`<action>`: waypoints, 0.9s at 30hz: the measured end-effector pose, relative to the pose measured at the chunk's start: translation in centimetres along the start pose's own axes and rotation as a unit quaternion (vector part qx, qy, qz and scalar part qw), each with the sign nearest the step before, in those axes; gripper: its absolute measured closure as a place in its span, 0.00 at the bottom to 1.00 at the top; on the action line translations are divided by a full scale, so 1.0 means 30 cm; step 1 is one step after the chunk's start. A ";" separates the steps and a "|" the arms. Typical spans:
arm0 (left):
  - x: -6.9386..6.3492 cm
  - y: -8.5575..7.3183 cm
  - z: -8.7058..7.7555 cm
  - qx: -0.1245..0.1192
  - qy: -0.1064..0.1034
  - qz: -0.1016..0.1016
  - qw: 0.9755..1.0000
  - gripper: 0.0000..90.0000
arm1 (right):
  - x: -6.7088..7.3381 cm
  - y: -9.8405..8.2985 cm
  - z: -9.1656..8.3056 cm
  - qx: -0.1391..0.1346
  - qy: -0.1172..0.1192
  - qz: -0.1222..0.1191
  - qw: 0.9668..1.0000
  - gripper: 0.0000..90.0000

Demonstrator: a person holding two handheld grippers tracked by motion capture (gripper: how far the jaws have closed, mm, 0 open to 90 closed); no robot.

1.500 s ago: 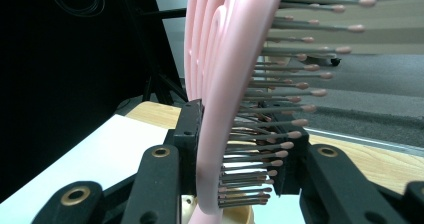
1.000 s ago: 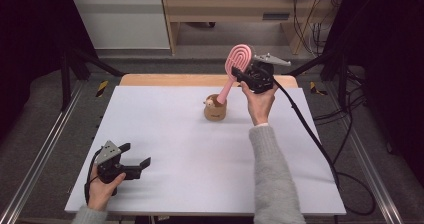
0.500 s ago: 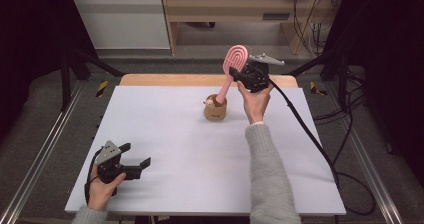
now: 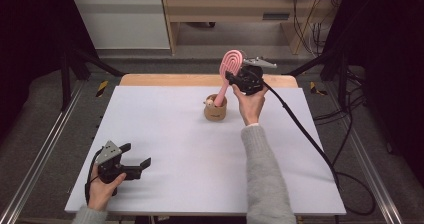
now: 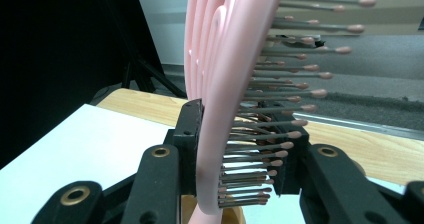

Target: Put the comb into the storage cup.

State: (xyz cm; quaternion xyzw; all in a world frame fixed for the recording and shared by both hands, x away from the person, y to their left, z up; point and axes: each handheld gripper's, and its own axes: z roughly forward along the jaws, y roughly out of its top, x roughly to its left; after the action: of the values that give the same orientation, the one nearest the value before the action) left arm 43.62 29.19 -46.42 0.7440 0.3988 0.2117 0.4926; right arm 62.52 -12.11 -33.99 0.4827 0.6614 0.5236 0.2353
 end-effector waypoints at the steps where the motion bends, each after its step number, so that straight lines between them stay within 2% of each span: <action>1: 0.000 0.000 0.000 0.000 0.000 0.000 1.000 0.02 | 0.001 -0.003 0.002 0.001 0.000 0.000 1.000 0.71; 27: -0.001 0.000 0.001 0.001 0.000 0.001 1.000 0.02 | -0.003 -0.087 0.062 0.026 0.008 0.026 0.999 0.71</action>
State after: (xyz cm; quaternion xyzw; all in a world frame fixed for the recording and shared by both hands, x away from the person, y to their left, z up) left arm 43.62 29.16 -46.42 0.7446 0.3984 0.2116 0.4920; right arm 63.07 -11.29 -37.05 0.5014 0.6638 0.5161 0.2040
